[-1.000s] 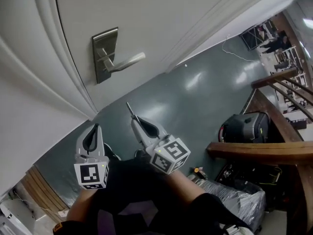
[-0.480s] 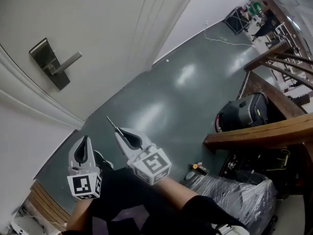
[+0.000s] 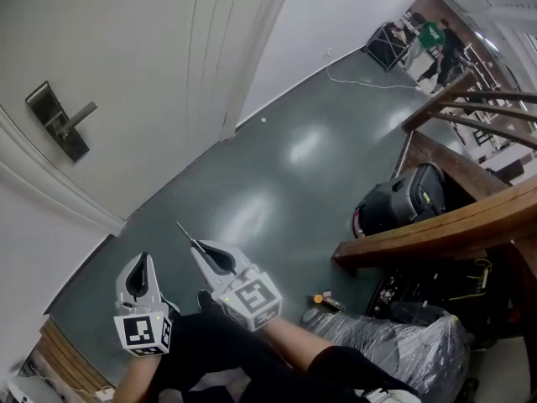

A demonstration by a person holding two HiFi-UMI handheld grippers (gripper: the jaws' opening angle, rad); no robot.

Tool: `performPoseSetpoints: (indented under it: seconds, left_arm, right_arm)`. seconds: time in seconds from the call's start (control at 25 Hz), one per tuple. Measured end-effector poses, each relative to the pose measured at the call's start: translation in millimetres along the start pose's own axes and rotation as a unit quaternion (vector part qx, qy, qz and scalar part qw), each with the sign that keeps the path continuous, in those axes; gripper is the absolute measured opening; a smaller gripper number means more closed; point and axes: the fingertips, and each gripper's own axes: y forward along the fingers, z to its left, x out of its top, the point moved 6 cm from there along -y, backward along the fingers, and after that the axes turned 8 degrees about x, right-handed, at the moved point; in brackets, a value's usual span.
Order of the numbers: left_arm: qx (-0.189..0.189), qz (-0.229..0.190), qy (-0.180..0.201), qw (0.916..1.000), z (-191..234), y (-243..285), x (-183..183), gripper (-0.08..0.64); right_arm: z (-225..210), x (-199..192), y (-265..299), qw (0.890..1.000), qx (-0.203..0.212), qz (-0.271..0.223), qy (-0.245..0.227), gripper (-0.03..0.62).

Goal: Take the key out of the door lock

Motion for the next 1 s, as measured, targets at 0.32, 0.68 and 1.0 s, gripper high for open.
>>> performPoseSetpoints:
  seconds: [0.32, 0.68, 1.0]
  left_arm:
    - [0.008, 0.009, 0.008, 0.9999, 3, -41, -5, 0.017]
    - [0.016, -0.007, 0.024, 0.9996, 58, -125, -18, 0.017]
    - [0.037, -0.006, 0.004, 0.9993, 126, -213, -45, 0.017]
  right_arm:
    - [26, -18, -15, 1.0, -0.008, 0.004, 0.007, 0.015]
    - [121, -36, 0, 1.0, -0.005, 0.01, -0.018, 0.015]
    - [228, -62, 6, 0.998, -0.037, 0.027, -0.041, 0.016]
